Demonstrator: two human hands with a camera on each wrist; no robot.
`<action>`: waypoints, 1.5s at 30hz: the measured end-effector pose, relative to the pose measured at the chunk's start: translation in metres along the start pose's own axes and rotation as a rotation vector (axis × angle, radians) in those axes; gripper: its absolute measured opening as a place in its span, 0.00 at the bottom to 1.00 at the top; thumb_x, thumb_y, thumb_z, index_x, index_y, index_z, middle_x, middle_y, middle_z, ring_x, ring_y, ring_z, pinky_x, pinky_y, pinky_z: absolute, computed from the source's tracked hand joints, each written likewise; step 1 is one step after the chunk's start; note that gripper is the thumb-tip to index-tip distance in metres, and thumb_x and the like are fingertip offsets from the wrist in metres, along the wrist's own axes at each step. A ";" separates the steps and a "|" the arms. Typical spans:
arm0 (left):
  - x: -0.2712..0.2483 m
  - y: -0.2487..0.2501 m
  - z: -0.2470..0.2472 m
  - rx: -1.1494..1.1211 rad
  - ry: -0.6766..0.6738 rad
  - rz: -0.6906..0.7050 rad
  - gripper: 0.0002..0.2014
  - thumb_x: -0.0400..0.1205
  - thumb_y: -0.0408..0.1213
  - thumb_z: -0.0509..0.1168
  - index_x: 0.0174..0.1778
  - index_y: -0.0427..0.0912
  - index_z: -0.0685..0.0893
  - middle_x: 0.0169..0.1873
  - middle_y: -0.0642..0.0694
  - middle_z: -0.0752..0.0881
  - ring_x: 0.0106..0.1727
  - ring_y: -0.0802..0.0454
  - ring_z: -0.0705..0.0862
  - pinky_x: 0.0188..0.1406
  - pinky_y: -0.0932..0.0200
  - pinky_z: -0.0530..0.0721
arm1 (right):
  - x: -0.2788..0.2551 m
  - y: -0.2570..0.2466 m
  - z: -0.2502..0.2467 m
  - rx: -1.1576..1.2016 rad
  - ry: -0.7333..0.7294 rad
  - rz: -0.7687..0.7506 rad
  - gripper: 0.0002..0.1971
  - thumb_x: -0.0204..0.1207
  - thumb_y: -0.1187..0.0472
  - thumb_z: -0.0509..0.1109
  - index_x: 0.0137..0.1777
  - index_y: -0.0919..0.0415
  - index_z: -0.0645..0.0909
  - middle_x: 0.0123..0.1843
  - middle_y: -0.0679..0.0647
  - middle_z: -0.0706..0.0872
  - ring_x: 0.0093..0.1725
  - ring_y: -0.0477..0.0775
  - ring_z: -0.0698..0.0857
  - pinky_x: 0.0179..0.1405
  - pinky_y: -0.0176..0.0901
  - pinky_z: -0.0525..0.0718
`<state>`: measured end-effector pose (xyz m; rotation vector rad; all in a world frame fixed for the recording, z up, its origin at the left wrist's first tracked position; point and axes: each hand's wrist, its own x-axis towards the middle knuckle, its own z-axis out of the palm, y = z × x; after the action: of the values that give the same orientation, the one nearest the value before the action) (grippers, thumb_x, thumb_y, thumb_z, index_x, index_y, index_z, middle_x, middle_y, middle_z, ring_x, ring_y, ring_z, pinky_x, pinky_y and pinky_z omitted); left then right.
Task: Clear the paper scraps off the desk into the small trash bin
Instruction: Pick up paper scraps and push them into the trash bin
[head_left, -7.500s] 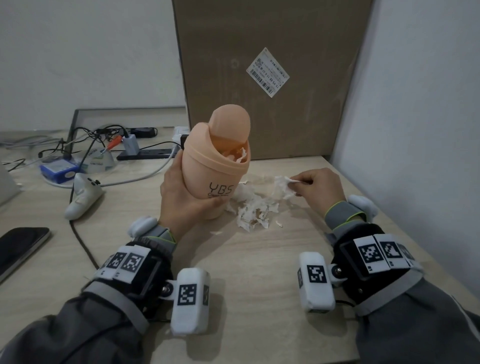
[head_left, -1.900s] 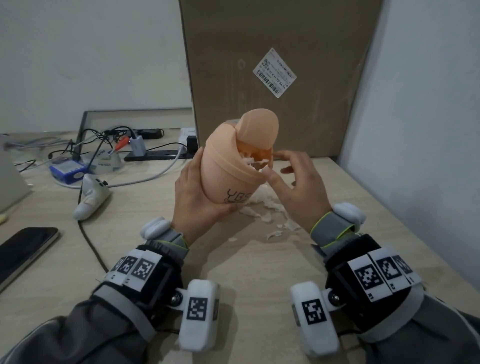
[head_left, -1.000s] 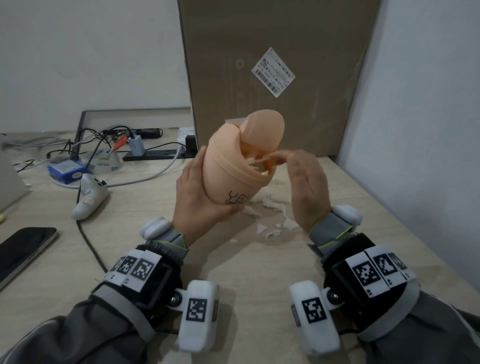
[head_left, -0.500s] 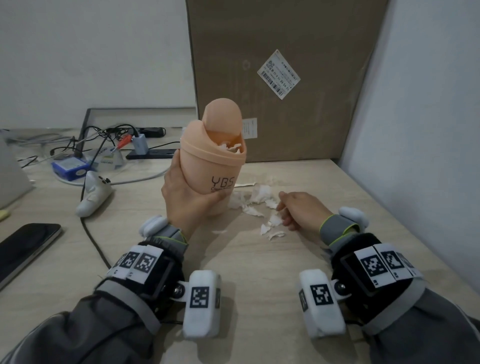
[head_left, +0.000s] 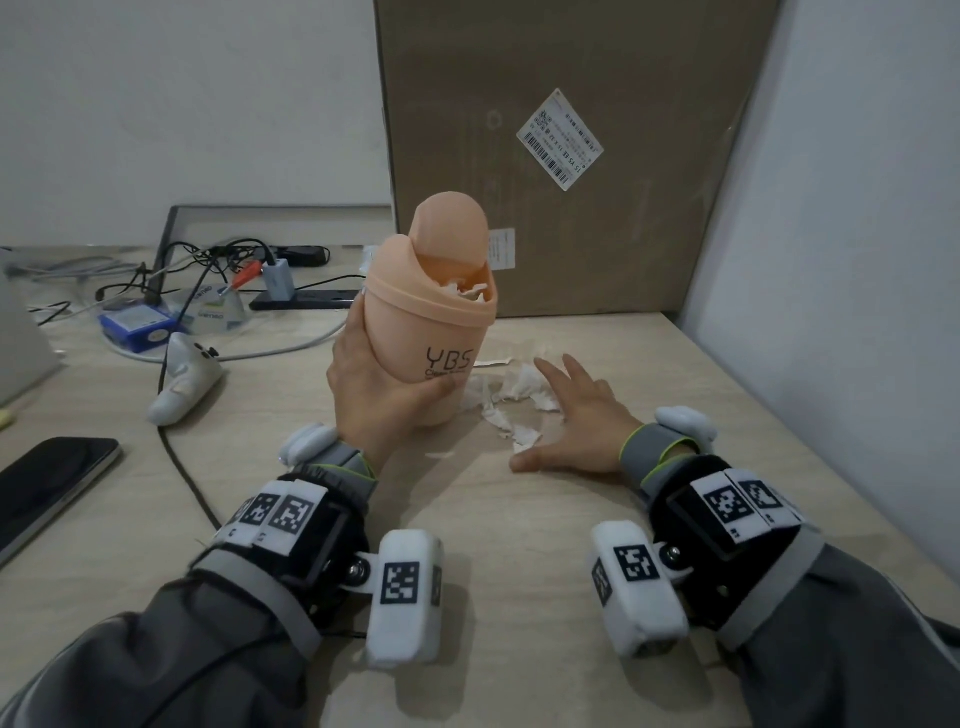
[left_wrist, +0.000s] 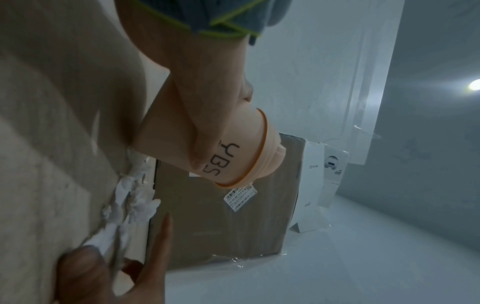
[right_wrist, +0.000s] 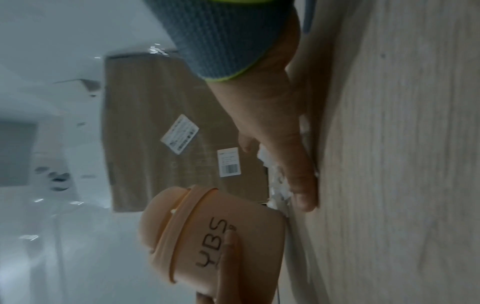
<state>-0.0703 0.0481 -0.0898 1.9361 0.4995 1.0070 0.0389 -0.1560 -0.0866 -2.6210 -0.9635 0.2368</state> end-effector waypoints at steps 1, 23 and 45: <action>0.000 0.000 0.000 -0.002 -0.002 -0.003 0.70 0.48 0.68 0.79 0.89 0.53 0.60 0.79 0.45 0.76 0.79 0.41 0.75 0.78 0.32 0.76 | 0.003 0.000 0.001 -0.001 -0.010 0.008 0.61 0.54 0.30 0.77 0.81 0.37 0.39 0.85 0.47 0.38 0.83 0.65 0.46 0.79 0.62 0.57; -0.004 0.007 -0.002 0.088 -0.037 0.078 0.69 0.50 0.70 0.77 0.89 0.51 0.62 0.79 0.45 0.76 0.80 0.43 0.74 0.79 0.32 0.75 | 0.000 -0.007 -0.017 0.426 0.720 -0.134 0.07 0.68 0.69 0.75 0.46 0.65 0.90 0.42 0.60 0.92 0.39 0.50 0.83 0.42 0.30 0.74; -0.016 0.019 0.001 0.108 -0.319 0.285 0.65 0.53 0.66 0.75 0.89 0.56 0.57 0.78 0.50 0.68 0.79 0.48 0.67 0.82 0.39 0.68 | -0.018 -0.029 -0.023 0.616 0.915 -0.439 0.09 0.66 0.74 0.75 0.45 0.64 0.90 0.41 0.50 0.90 0.45 0.39 0.86 0.42 0.20 0.79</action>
<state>-0.0799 0.0266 -0.0812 2.2576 0.0998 0.8319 0.0143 -0.1530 -0.0542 -1.5979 -0.8785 -0.6216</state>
